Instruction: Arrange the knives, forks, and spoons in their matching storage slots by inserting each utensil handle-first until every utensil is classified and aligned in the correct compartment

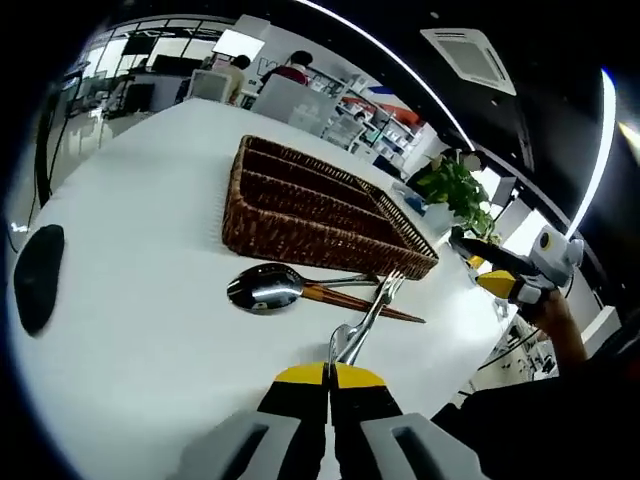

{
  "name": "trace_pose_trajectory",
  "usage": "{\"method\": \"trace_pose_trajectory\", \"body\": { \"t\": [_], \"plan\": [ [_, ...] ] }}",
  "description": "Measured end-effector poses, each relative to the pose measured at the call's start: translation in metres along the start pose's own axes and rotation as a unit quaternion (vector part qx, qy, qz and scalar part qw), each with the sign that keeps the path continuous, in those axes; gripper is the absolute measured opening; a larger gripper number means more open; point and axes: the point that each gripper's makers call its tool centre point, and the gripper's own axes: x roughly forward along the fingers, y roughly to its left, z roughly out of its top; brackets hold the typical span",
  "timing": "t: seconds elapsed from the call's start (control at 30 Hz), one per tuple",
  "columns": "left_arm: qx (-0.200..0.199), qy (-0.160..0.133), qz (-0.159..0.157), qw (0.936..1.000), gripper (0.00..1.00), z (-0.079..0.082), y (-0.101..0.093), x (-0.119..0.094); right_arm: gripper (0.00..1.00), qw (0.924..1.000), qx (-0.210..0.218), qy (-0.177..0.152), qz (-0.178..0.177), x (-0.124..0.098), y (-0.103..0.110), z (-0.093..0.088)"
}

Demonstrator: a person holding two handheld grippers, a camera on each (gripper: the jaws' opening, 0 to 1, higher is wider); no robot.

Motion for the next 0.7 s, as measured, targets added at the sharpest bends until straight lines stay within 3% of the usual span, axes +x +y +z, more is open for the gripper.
{"method": "trace_pose_trajectory", "body": {
  "t": [0.4,0.7],
  "plan": [
    [0.029,-0.048,0.009,0.9984,0.00,0.040,-0.010,-0.007,0.82,1.0000,0.000,-0.006,-0.007,-0.003,-0.005,0.003],
    [0.060,-0.039,0.011,0.9974,0.00,0.058,-0.021,-0.005,0.76,0.9993,-0.031,-0.012,0.016,0.004,0.006,0.011]
  ]
}}
